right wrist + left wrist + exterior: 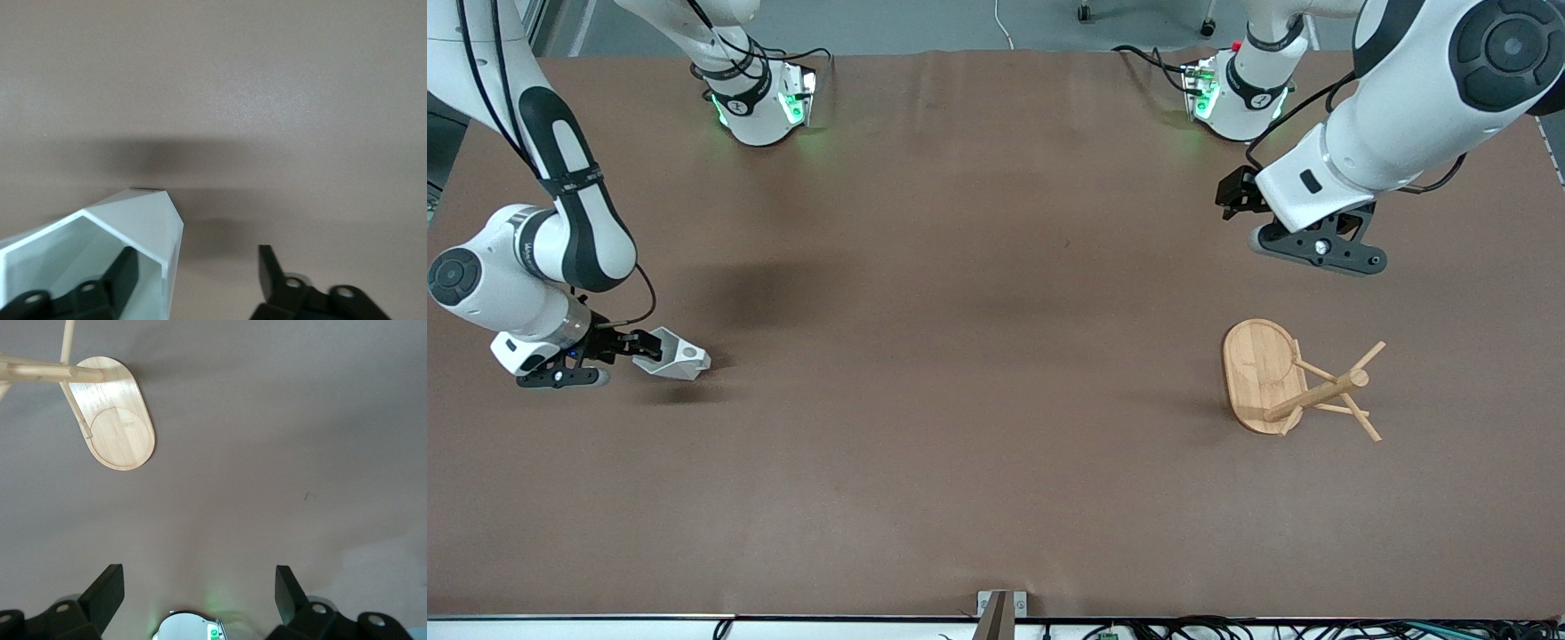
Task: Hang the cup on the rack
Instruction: 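Reach the right gripper to the white cup and grasp it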
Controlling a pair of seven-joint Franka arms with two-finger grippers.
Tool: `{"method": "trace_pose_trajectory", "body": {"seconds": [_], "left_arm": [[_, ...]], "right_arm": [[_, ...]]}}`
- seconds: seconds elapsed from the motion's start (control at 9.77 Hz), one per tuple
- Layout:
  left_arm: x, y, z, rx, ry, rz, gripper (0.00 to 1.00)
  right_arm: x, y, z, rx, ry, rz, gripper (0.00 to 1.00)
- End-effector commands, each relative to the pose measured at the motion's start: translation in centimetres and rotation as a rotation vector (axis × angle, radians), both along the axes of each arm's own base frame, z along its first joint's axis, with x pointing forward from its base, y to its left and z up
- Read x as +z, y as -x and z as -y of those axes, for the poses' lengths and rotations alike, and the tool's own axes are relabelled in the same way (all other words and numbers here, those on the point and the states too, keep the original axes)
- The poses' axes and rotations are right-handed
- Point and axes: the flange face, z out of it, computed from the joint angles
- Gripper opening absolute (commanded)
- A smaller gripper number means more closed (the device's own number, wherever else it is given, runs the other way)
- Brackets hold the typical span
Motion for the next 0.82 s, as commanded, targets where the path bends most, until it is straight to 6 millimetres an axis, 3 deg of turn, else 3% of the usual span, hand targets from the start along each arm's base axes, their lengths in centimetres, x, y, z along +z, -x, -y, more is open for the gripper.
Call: {"method": "trace_pose_trajectory", "body": {"seconds": [0.0, 0.2, 0.61, 0.72], "left_arm": [[-2.5, -1.6, 0.6, 0.004, 0.01, -0.04, 1.0], [-2.6, -1.7, 0.7, 0.004, 0.013, -0.043, 1.0], [-3.7, -2.6, 1.8, -0.008, 0.086, -0.029, 1.0], [-4.3, -2.6, 3.1, -0.043, 0.095, -0.027, 1.0]], "right_arm": [[-0.2, 0.2, -0.6, 0.008, -0.011, 0.007, 0.38], [-0.5, 0.2, -0.7, 0.003, -0.014, 0.003, 0.05], [0.1, -0.1, -1.7, 0.016, -0.021, -0.018, 0.0], [2.3, -0.9, -2.0, 0.024, -0.028, -0.035, 0.01]]}}
